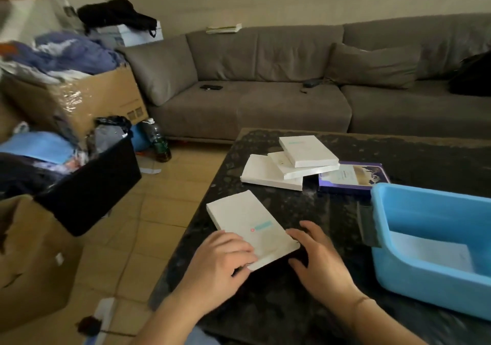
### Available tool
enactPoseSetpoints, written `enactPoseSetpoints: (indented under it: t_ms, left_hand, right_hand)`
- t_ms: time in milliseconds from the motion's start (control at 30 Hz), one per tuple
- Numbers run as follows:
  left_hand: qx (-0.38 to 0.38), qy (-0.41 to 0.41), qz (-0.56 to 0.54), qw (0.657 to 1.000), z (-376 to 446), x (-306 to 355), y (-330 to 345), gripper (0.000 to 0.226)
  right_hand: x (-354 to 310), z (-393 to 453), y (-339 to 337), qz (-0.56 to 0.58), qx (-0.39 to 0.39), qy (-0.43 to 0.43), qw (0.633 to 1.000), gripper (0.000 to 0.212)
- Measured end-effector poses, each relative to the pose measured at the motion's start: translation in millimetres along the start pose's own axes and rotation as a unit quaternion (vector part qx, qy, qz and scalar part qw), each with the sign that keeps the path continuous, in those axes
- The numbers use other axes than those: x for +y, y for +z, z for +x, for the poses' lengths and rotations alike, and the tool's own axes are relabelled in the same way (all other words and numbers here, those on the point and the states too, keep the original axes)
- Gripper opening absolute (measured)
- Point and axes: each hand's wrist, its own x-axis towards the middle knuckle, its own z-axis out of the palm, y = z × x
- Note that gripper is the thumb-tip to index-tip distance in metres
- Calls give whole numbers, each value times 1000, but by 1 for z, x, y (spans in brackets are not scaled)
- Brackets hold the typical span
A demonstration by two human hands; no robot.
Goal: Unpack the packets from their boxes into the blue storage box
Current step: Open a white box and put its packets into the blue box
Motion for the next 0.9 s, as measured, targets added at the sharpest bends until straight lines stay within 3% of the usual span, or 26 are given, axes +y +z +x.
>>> enactPoseSetpoints:
  t_ms: [100, 200, 267, 367, 633, 767, 900]
  left_hand:
    - [102, -39, -75, 991, -1, 5, -11, 24]
    - [204, -101, -232, 946, 4, 18, -37, 20]
    - [244, -134, -297, 913, 11, 29, -57, 18]
    - [260, -165, -358, 882, 23, 39, -75, 25]
    - [225, -173, -357, 890, 33, 33, -63, 9]
    - [228, -143, -343, 900, 38, 34, -63, 18]
    - [244, -68, -320, 913, 45, 36, -60, 36]
  right_hand:
    - [-3, 4, -9, 63, 25, -56, 996, 39]
    - [-19, -1, -39, 243, 70, -57, 966, 35]
    - [-35, -7, -62, 351, 82, -84, 929, 28]
    - [-53, -11, -85, 417, 82, -133, 895, 25]
    - [-48, -13, -80, 491, 61, -36, 868, 22]
    - [-45, -7, -82, 512, 71, -5, 856, 23]
    - [-41, -2, -86, 459, 127, -17, 879, 22]
